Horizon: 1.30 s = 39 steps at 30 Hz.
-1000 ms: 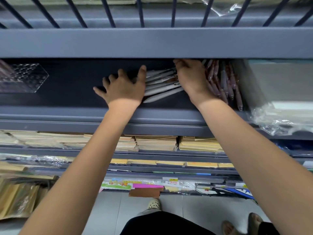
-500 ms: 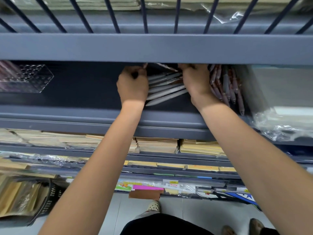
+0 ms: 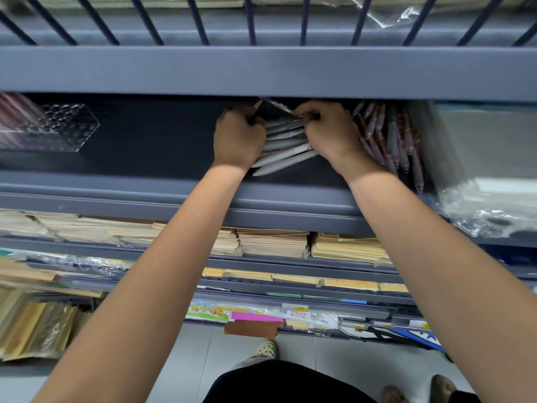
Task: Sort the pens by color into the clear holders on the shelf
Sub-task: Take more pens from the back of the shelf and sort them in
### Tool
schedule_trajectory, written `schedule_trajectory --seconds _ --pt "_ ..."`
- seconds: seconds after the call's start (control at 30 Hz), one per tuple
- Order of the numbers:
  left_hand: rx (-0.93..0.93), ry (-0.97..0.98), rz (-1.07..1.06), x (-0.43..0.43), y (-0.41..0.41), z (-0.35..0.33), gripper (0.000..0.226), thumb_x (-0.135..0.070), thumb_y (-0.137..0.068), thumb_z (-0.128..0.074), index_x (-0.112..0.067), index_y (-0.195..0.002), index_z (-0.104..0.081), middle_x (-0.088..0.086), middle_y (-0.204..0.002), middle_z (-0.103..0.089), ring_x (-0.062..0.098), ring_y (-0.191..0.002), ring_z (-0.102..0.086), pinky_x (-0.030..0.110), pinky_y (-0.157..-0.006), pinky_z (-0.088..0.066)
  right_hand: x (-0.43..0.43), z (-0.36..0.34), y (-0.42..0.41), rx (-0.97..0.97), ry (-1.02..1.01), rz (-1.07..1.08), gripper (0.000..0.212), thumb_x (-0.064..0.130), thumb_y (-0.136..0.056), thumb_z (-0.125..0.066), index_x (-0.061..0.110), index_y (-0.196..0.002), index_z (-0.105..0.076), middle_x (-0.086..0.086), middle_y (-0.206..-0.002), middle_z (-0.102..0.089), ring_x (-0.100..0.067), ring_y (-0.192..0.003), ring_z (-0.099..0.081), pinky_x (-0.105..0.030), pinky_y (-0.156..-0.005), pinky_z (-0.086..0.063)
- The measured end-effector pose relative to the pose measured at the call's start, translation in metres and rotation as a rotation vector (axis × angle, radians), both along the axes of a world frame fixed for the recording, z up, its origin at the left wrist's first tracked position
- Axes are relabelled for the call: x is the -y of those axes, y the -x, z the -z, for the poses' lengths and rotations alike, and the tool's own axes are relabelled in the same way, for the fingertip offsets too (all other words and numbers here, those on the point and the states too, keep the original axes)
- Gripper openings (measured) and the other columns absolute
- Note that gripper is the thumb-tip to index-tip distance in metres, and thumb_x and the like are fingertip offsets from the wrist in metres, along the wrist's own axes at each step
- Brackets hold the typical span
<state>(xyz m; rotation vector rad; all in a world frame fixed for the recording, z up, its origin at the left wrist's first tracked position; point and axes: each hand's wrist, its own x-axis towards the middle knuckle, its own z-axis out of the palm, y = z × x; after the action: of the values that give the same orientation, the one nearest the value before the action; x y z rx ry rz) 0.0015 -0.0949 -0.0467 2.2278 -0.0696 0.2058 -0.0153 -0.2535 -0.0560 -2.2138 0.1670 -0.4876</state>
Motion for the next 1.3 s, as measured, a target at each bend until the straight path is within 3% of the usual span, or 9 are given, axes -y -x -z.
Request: schedule_trajectory --seconds 0.1,0.2,0.43,0.53,0.7,0.8,0.93,1.07,1.3 --pt "-0.025 -0.086 -0.023 -0.001 -0.001 0.001 0.032 -0.023 -0.096 -0.048 -0.009 -0.112 -0.072 0.018 -0.118 -0.066 0.038 -0.121 -0.052 0.035 -0.102 -0.042 -0.002 -0.001 -0.003 -0.045 0.161 -0.013 0.032 0.017 -0.093 -0.045 0.024 -0.114 -0.069 -0.002 -0.122 -0.067 -0.026 -0.119 -0.056 -0.028 -0.098 -0.043" --pt "-0.019 -0.238 -0.078 -0.004 -0.001 -0.001 0.037 -0.03 -0.097 -0.045 -0.01 -0.112 -0.072 0.019 -0.119 -0.065 0.039 -0.124 -0.046 0.041 -0.103 -0.038 -0.006 -0.003 -0.004 -0.142 0.31 -0.106 0.032 0.029 -0.098 -0.039 0.03 -0.118 -0.065 0.004 -0.132 -0.06 -0.028 -0.128 -0.046 -0.043 -0.109 -0.034" --pt "-0.008 -0.236 -0.088 -0.009 -0.004 0.0 0.034 -0.027 -0.095 -0.049 -0.002 -0.1 -0.071 0.021 -0.115 -0.066 0.039 -0.123 -0.047 0.043 -0.103 -0.041 -0.001 -0.004 -0.001 -0.045 0.141 0.049 0.033 0.021 -0.097 -0.043 0.0 -0.092 -0.068 -0.019 -0.102 -0.069 -0.035 -0.1 -0.061 -0.037 -0.083 -0.047" --pt "0.029 -0.159 -0.066 -0.012 -0.005 0.0 0.024 -0.015 -0.09 -0.051 -0.001 -0.092 -0.071 0.022 -0.109 -0.068 0.04 -0.114 -0.056 0.041 -0.097 -0.047 0.001 -0.003 0.001 0.018 0.032 0.077 0.025 0.014 -0.09 -0.051 0.006 -0.095 -0.074 -0.012 -0.099 -0.073 -0.026 -0.099 -0.065 -0.029 -0.086 -0.049" --pt "0.061 0.006 -0.044 -0.015 -0.002 -0.002 0.042 0.003 -0.083 -0.049 -0.005 -0.117 -0.072 0.014 -0.121 -0.07 0.032 -0.119 -0.059 0.036 -0.1 -0.048 0.005 -0.002 -0.006 0.026 -0.128 0.159 0.019 0.008 -0.089 -0.059 0.007 -0.1 -0.075 -0.006 -0.111 -0.072 -0.017 -0.112 -0.062 -0.014 -0.097 -0.039" --pt "0.03 -0.043 -0.033 -0.014 -0.005 -0.001 0.048 -0.001 -0.082 -0.048 -0.013 -0.123 -0.07 0.01 -0.126 -0.067 0.032 -0.125 -0.055 0.039 -0.106 -0.044 0.001 -0.002 -0.01 -0.032 0.041 0.132 0.025 0.016 -0.091 -0.057 0.014 -0.11 -0.073 -0.006 -0.119 -0.07 -0.023 -0.118 -0.059 -0.022 -0.101 -0.039" --pt "-0.001 -0.168 -0.081 -0.01 -0.006 0.0 0.047 -0.009 -0.083 -0.048 -0.017 -0.127 -0.063 0.009 -0.127 -0.064 0.034 -0.128 -0.047 0.038 -0.109 -0.033 -0.004 -0.002 -0.012 -0.104 0.118 0.076 0.032 0.014 -0.089 -0.048 0.025 -0.104 -0.074 -0.004 -0.115 -0.071 -0.028 -0.116 -0.058 -0.036 -0.101 -0.045" --pt "0.021 -0.008 -0.024 -0.014 -0.006 0.002 0.038 -0.008 -0.08 -0.049 -0.018 -0.111 -0.069 -0.005 -0.112 -0.072 0.02 -0.119 -0.059 0.037 -0.111 -0.038 -0.003 -0.002 -0.009 -0.049 0.005 0.111 0.04 0.004 -0.083 -0.045 0.026 -0.095 -0.076 0.002 -0.107 -0.074 -0.02 -0.106 -0.064 -0.028 -0.096 -0.048" --pt "0.064 0.151 0.164 -0.013 -0.001 0.002 0.035 0.004 -0.076 -0.044 -0.016 -0.092 -0.069 -0.003 -0.093 -0.073 0.009 -0.097 -0.069 0.023 -0.095 -0.052 0.0 -0.001 -0.009 0.016 -0.078 0.118 0.046 -0.009 -0.079 -0.039 0.011 -0.1 -0.075 -0.005 -0.107 -0.073 -0.018 -0.105 -0.065 -0.022 -0.096 -0.047"
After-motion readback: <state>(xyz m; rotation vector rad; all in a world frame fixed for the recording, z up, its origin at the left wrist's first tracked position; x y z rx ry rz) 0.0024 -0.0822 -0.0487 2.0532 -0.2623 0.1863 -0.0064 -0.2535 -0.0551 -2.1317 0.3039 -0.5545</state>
